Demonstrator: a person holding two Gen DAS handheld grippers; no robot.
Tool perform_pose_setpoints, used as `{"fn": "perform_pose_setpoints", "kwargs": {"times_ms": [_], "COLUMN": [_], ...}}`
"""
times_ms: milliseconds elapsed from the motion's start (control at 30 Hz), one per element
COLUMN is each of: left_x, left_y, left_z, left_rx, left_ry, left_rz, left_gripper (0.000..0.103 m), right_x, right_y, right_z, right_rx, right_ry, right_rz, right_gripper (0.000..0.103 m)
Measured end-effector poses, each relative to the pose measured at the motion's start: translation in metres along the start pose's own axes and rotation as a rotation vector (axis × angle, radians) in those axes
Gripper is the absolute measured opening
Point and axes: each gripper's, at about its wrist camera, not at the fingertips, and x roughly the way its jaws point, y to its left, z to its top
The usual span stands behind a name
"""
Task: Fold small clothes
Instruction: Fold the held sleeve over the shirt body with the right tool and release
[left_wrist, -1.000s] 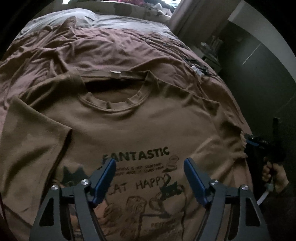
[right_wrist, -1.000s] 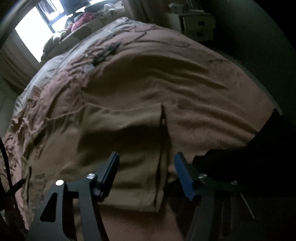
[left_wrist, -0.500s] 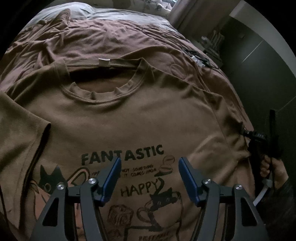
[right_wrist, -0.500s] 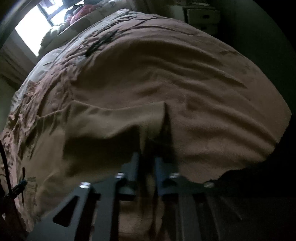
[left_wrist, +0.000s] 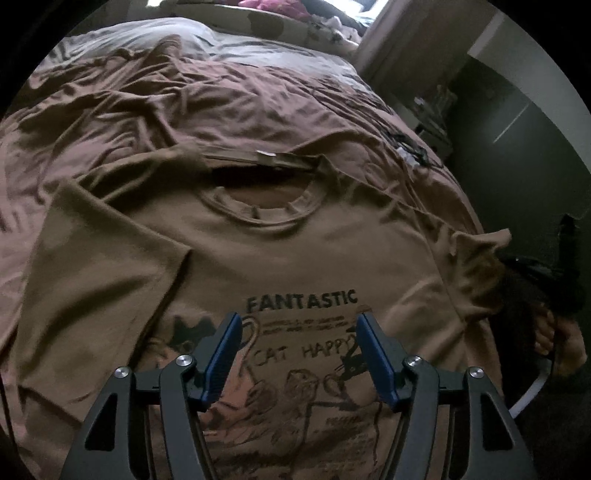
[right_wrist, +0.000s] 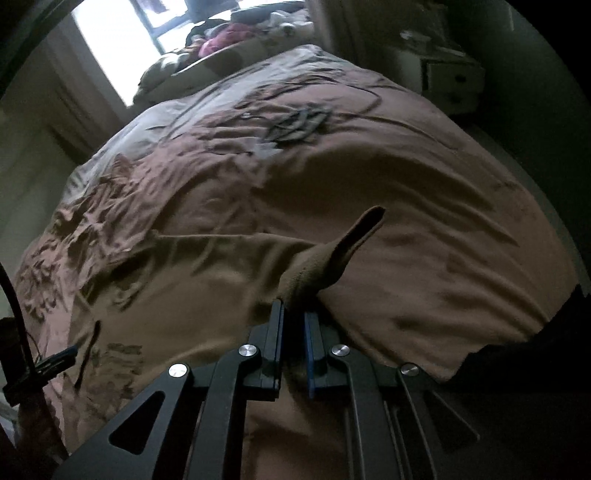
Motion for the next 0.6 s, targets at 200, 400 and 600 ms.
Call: {"fn": "perform_pose_setpoints", "kwargs": {"times_ms": [200,400,600], "left_x": [-0.018,-0.042,-0.058], "left_y": [0.023,0.056,0.083], "left_z": [-0.009,-0.021,-0.031], "left_rx": [-0.044,-0.097,-0.141], "left_ry": [-0.006,-0.008,-0.005], "left_rz": [0.028,0.070,0.104], "left_gripper": [0.066,0.066,0.066], "right_x": [-0.007,0.006,0.037], "right_y": [0.039,0.078,0.113], "right_z": [0.003,0.008,0.001], "right_rx": [-0.061,-0.127,-0.184], "right_ry": [0.002,0.023,0.065], "right_rz": [0.029,0.042,0.077], "right_gripper": [0.006,0.006,0.006]}}
